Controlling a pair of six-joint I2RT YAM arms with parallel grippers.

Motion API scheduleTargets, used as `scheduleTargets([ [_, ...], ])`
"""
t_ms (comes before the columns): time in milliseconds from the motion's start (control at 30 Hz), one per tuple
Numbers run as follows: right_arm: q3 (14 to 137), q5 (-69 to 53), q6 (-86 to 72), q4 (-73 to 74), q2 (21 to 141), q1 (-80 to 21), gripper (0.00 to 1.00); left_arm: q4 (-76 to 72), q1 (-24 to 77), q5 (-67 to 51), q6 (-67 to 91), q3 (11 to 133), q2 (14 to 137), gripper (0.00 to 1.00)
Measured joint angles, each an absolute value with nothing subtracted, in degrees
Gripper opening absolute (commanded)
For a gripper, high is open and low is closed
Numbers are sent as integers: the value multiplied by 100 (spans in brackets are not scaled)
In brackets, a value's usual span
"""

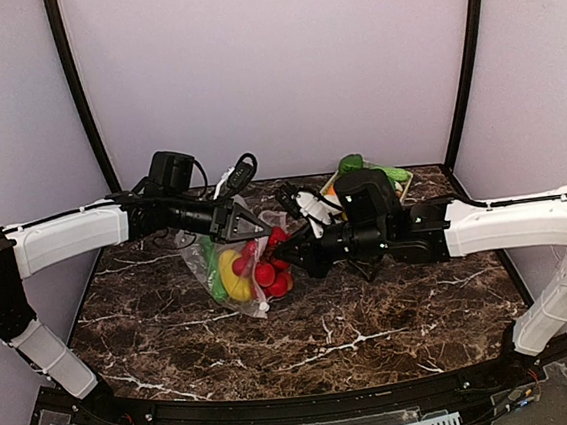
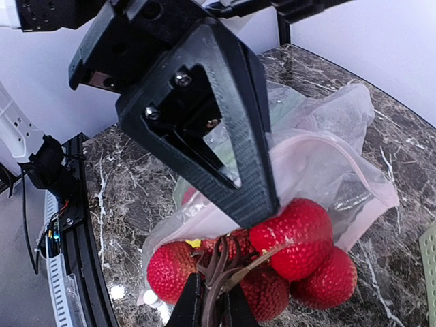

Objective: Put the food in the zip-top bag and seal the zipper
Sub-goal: Place the fake fruit in the zipper food storage bag.

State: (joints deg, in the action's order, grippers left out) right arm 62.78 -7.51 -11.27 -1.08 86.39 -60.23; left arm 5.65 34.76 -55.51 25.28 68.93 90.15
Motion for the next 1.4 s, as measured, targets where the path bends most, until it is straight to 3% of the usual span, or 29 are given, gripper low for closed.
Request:
scheduleTargets([
  [300,6471,-1243,-1057,-172,8833,-6023,0,766,3479,-5535,2307,6895,9015,1],
  [1000,6106,-690,-1479,-1616,9419,-5701,0,738,3479,-5808,2274,6895,9015,1],
  [1400,6506,-1603,-1809,-1981,10219,-5621,0,735,3454,-5793,2298,6842,9021,1],
])
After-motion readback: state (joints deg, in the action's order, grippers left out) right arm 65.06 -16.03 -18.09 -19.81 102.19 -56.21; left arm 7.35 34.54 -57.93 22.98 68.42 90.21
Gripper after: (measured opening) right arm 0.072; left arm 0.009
